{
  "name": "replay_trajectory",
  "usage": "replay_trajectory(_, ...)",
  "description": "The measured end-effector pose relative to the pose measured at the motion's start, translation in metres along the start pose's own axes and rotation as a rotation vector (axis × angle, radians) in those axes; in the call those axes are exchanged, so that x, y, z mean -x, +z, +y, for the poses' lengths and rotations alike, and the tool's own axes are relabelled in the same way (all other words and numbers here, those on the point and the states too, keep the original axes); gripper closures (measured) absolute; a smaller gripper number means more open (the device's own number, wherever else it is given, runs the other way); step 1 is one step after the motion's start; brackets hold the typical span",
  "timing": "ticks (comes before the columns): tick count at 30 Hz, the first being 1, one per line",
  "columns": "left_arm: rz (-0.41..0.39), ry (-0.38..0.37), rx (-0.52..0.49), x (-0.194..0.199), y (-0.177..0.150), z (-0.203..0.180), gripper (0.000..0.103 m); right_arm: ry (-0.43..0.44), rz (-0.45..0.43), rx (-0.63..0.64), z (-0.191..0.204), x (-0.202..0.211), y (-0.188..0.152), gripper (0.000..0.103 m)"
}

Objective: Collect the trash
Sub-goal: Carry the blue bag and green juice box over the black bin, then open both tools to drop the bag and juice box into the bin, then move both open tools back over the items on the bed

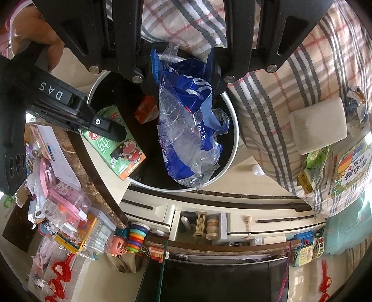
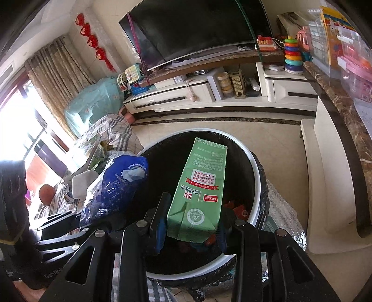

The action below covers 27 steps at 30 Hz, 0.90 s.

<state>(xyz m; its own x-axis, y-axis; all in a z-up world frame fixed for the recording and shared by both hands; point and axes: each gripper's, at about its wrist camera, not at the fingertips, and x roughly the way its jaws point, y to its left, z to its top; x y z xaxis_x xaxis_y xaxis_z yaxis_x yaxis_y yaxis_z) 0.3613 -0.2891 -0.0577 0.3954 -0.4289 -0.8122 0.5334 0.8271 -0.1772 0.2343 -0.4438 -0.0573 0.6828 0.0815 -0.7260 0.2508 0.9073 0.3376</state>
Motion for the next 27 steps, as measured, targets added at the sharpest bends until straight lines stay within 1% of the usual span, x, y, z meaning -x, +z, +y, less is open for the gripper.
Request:
replay_trajectory(11,0.002,0.006,0.008,-0.003,0.003,-0.001,0.071,-0.001,0.006,-0.010,-0.001,-0.003,0.003,0.067)
replay_trajectory(12,0.002,0.010,0.011,-0.003,0.004,0.000,0.070,0.006,0.009,-0.016,-0.002,-0.004,0.004,0.066)
replay_trajectory(14,0.001,0.012,0.022,-0.002,0.005,0.001,0.062,0.018,0.011,-0.032,-0.005,-0.004,0.004,0.064)
replay_trajectory(15,0.000,0.012,0.027,-0.002,0.006,0.002,0.056,0.023,0.012,-0.036,-0.008,-0.004,0.006,0.063)
replay_trajectory(16,-0.006,0.011,0.032,0.000,0.006,0.002,0.052,0.028,0.010,-0.045,-0.009,-0.003,0.006,0.061)
replay_trajectory(17,-0.010,0.014,0.034,0.002,0.006,0.003,0.051,0.029,0.008,-0.047,-0.010,-0.003,0.006,0.059)
replay_trajectory(23,-0.034,0.020,0.059,0.016,-0.004,0.011,0.049,0.057,-0.021,-0.051,-0.003,0.011,0.003,0.043)
replay_trajectory(24,-0.043,0.023,0.070,0.020,-0.008,0.014,0.047,0.062,-0.028,-0.047,-0.001,0.014,0.002,0.040)
replay_trajectory(26,-0.055,0.023,0.092,0.028,-0.016,0.020,0.043,0.069,-0.041,-0.036,0.005,0.019,-0.001,0.027)
replay_trajectory(27,-0.059,0.026,0.107,0.033,-0.022,0.024,0.042,0.072,-0.047,-0.032,0.007,0.021,-0.002,0.024)
